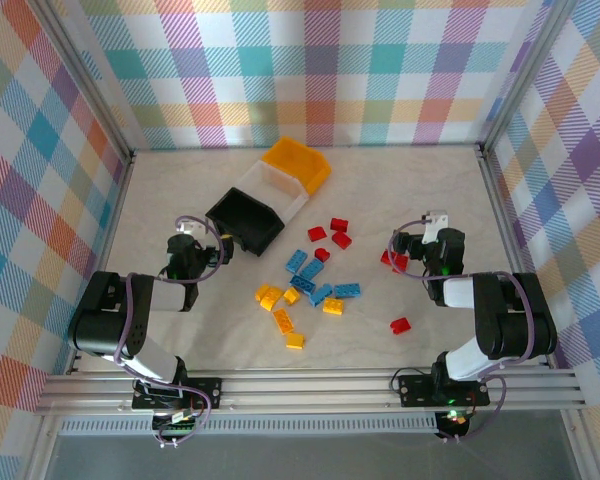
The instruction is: Sort the legos into containers by color
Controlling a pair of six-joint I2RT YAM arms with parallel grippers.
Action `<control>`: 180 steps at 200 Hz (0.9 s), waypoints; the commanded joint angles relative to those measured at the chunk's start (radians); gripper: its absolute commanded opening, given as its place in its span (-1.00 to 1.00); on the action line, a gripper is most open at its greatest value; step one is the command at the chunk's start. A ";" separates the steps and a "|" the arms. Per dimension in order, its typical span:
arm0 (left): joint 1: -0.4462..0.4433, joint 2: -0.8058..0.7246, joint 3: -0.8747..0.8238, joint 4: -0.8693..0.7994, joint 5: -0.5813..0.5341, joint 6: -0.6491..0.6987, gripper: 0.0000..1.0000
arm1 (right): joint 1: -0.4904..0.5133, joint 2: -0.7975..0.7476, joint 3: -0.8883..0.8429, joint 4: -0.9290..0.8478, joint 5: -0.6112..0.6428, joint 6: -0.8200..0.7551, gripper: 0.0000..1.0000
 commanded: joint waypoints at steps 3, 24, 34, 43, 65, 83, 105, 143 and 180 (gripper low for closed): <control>0.010 -0.004 0.015 -0.005 0.012 0.009 1.00 | -0.005 0.009 0.016 0.005 -0.015 0.015 1.00; 0.010 -0.004 0.015 -0.005 0.012 0.010 1.00 | -0.004 0.008 0.016 0.005 -0.014 0.016 0.99; 0.010 -0.003 0.015 -0.005 0.012 0.010 1.00 | -0.005 0.009 0.016 0.005 -0.015 0.015 0.99; 0.010 -0.003 0.015 -0.004 0.011 0.009 1.00 | -0.005 0.009 0.016 0.005 -0.014 0.014 1.00; 0.011 -0.004 0.015 -0.005 0.012 0.009 1.00 | -0.005 0.009 0.016 0.004 -0.015 0.016 0.99; 0.012 -0.004 0.015 -0.005 0.014 0.009 1.00 | -0.004 0.008 0.016 0.004 -0.015 0.016 0.99; 0.012 -0.004 0.016 -0.007 0.013 0.007 1.00 | -0.005 0.007 0.016 0.005 -0.015 0.015 0.99; 0.042 0.002 0.032 -0.032 0.029 -0.025 1.00 | -0.005 0.009 0.017 0.002 -0.016 0.017 0.99; 0.044 0.002 0.039 -0.045 0.009 -0.035 1.00 | -0.005 0.007 0.013 0.009 -0.013 0.016 0.99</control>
